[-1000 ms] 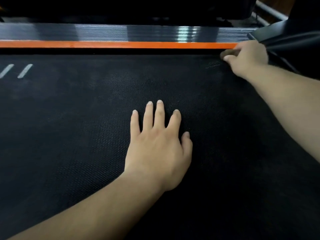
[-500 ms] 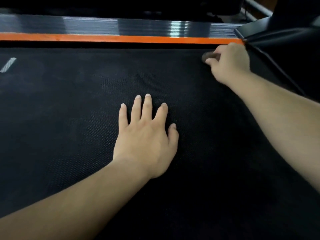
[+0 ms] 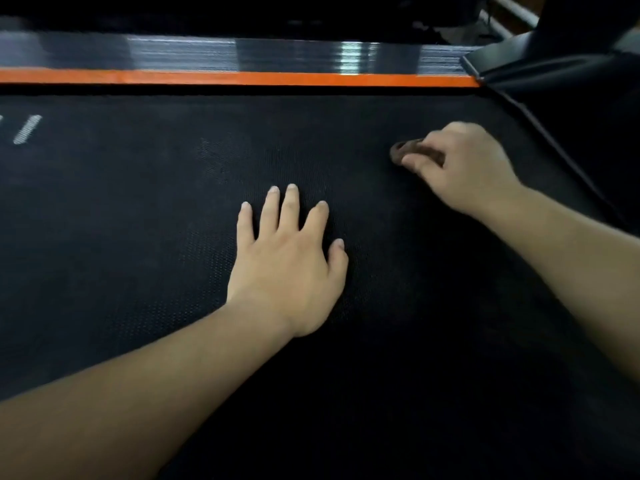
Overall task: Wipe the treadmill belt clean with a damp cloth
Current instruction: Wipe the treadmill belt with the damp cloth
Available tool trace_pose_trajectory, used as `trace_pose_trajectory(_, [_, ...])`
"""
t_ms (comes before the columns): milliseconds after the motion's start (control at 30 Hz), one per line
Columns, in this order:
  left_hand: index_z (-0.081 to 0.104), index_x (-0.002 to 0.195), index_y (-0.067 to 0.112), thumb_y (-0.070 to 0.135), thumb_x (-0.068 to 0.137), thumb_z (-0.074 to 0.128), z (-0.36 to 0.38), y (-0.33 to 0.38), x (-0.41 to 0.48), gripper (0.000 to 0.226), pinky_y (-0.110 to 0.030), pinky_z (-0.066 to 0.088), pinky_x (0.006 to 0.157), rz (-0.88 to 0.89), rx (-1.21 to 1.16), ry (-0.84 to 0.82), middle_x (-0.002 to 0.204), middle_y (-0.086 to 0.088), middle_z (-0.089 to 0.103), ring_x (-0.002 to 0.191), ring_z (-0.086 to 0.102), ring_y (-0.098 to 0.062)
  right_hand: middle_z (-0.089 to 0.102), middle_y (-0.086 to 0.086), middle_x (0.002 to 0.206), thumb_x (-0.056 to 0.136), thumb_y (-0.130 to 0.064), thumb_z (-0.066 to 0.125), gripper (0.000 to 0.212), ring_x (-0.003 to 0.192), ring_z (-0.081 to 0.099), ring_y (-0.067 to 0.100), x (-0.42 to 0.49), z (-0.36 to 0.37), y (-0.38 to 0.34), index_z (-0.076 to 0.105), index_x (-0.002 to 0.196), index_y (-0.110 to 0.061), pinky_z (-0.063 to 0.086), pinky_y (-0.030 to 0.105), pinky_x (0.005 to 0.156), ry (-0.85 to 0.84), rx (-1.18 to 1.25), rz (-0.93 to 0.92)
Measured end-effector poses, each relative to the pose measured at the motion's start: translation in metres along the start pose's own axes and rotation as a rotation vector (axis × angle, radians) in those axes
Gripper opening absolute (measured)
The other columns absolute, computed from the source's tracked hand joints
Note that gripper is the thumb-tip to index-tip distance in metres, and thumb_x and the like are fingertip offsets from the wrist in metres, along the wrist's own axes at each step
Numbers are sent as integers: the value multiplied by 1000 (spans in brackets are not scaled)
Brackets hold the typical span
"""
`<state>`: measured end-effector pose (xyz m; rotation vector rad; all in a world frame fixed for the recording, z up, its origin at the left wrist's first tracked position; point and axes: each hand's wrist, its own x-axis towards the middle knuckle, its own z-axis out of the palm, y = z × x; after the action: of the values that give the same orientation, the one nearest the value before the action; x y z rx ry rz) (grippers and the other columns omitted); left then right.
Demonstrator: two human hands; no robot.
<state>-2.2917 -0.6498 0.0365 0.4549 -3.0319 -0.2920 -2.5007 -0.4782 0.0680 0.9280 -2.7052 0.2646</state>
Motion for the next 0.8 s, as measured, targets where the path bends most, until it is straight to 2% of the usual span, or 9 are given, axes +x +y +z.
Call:
trace_pose_trajectory(133, [21, 156, 28, 56, 96, 11, 0, -1, 1, 67, -54, -1, 125, 3, -2, 8, 169, -9, 8, 156, -3, -28, 66, 17, 101, 92, -51, 60, 39, 99, 62, 38, 20, -10, 26, 70, 100, -14, 48, 40, 81, 57, 4, 378])
trace_pose_trajectory(233, [22, 156, 28, 55, 99, 16, 0, -1, 0, 64, -53, -1, 125, 4, -9, 2, 169, -9, 8, 156, -3, -28, 60, 18, 109, 94, -47, 58, 37, 104, 57, 39, 1, -4, -7, 70, 106, -14, 47, 43, 86, 62, -28, 261])
trace_pose_trajectory(367, [22, 157, 28, 55, 99, 18, -1, 0, 0, 64, -53, -2, 125, 2, -11, -3, 169, -9, 7, 156, -4, -27, 56, 6, 94, 93, -42, 60, 28, 91, 55, 28, -47, -14, -14, 66, 91, -15, 48, 41, 77, -70, 45, -27])
trace_pose_trajectory(400, [22, 157, 28, 55, 99, 18, 0, 0, 0, 63, -53, -2, 125, 0, -12, -3, 169, -9, 7, 156, -3, -27, 56, 6, 93, 92, -43, 60, 27, 92, 57, 31, -45, -18, -1, 66, 91, -17, 49, 42, 78, -53, -7, -5])
trace_pose_trajectory(500, [23, 156, 28, 54, 100, 20, 0, 1, 0, 62, -53, -1, 125, -1, -19, 6, 169, -9, 9, 156, -2, -27, 59, 11, 99, 91, -46, 57, 30, 100, 59, 40, -31, -23, 31, 67, 98, -18, 50, 45, 85, 52, -54, 328])
trace_pose_trajectory(533, [24, 156, 29, 54, 100, 21, 0, 1, 0, 61, -53, -1, 125, -3, -20, 6, 169, -9, 9, 156, -2, -27, 60, 15, 103, 92, -45, 57, 31, 102, 58, 41, -33, -22, 26, 68, 101, -18, 49, 47, 87, 68, -79, 366])
trace_pose_trajectory(600, [24, 156, 29, 54, 100, 21, 1, 1, 0, 61, -52, -1, 125, -2, -25, 3, 169, -9, 9, 156, -2, -26, 60, 16, 104, 93, -43, 57, 29, 101, 56, 41, -49, -19, 2, 68, 101, -18, 48, 47, 88, 64, -41, 248])
trace_pose_trajectory(733, [25, 156, 29, 54, 100, 23, 0, 1, 0, 61, -52, -1, 125, -6, -33, 8, 169, -9, 9, 156, -2, -26, 55, 2, 94, 93, -40, 59, 23, 91, 53, 25, -100, -25, -23, 67, 93, -19, 45, 38, 82, -46, 117, -94])
trace_pose_trajectory(800, [25, 156, 29, 54, 100, 22, -1, 1, -1, 61, -52, -1, 125, -7, -32, 5, 169, -8, 10, 156, -2, -26, 55, 3, 94, 94, -40, 60, 23, 94, 54, 25, -93, -27, 2, 67, 94, -19, 44, 35, 80, -5, 47, -43])
